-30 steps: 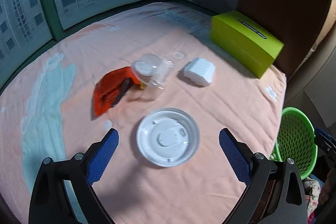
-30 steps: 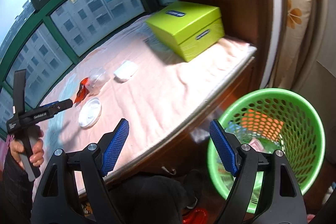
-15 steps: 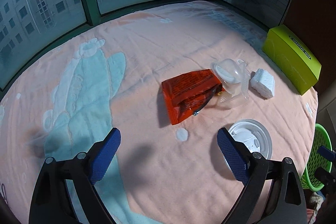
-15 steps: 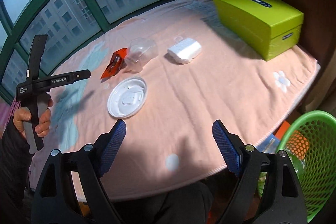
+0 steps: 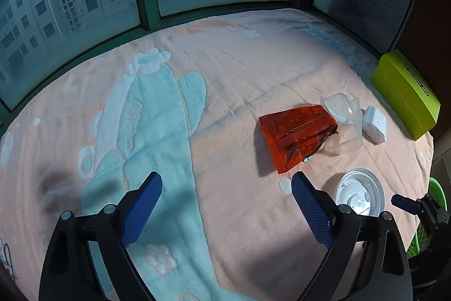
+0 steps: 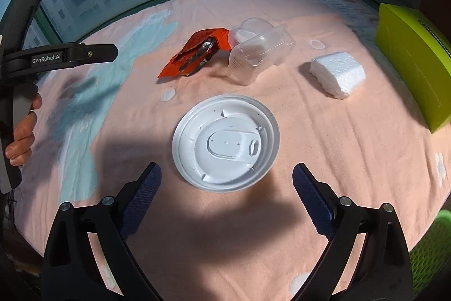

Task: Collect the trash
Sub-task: 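Move both tools back to the bench toward the white lid and orange wrapper, then grasp the orange snack wrapper with the left tool while the right tool grasps the white lid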

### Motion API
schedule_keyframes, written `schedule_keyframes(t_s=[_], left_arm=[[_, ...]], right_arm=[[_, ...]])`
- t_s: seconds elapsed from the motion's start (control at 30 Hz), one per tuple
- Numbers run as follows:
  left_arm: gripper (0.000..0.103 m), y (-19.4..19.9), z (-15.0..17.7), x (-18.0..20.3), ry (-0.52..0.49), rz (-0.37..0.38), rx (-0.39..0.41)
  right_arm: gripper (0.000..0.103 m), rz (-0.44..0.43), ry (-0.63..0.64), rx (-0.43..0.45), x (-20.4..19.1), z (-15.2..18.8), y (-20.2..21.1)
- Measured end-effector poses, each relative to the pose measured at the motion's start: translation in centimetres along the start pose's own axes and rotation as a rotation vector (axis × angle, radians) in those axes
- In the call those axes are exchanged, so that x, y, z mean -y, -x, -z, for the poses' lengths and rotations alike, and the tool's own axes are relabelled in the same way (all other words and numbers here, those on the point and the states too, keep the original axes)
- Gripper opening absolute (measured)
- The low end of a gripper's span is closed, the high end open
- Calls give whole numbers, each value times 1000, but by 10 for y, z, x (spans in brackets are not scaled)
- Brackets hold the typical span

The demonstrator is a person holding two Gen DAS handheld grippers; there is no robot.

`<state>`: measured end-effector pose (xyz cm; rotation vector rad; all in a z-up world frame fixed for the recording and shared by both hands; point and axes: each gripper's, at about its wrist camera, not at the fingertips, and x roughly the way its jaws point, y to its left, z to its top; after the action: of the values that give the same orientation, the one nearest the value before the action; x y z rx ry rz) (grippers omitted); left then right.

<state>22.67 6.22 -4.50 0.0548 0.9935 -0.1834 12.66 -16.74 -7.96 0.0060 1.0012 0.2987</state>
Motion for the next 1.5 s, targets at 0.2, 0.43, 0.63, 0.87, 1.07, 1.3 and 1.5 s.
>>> schedule_keyframes(t_s=[0.2, 0.43, 0.63, 0.87, 1.07, 1.3, 1.5], left_arm=[[90, -7, -1, -2, -5, 6, -10], [90, -17, -1, 9, -37, 27, -26], [90, -25, -5, 28, -88, 45, -31], [90, -41, -10, 65, -197, 71, -37], [90, -64, -16, 89, -251, 49, -41], [66, -84, -22, 102, -275, 8, -46], [37, -81, -18, 97, -255, 2, -46]], right_arm=[[96, 57, 53, -13, -13, -6, -23], [96, 93, 38, -22, -12, -10, -39], [92, 58, -27, -18, -3, -11, -37], [92, 39, -66, 5, 10, -3, -14], [92, 15, -139, 33, 29, 2, 7], [92, 11, -170, 52, 39, 9, 23], [92, 6, -193, 78, 46, 17, 37]])
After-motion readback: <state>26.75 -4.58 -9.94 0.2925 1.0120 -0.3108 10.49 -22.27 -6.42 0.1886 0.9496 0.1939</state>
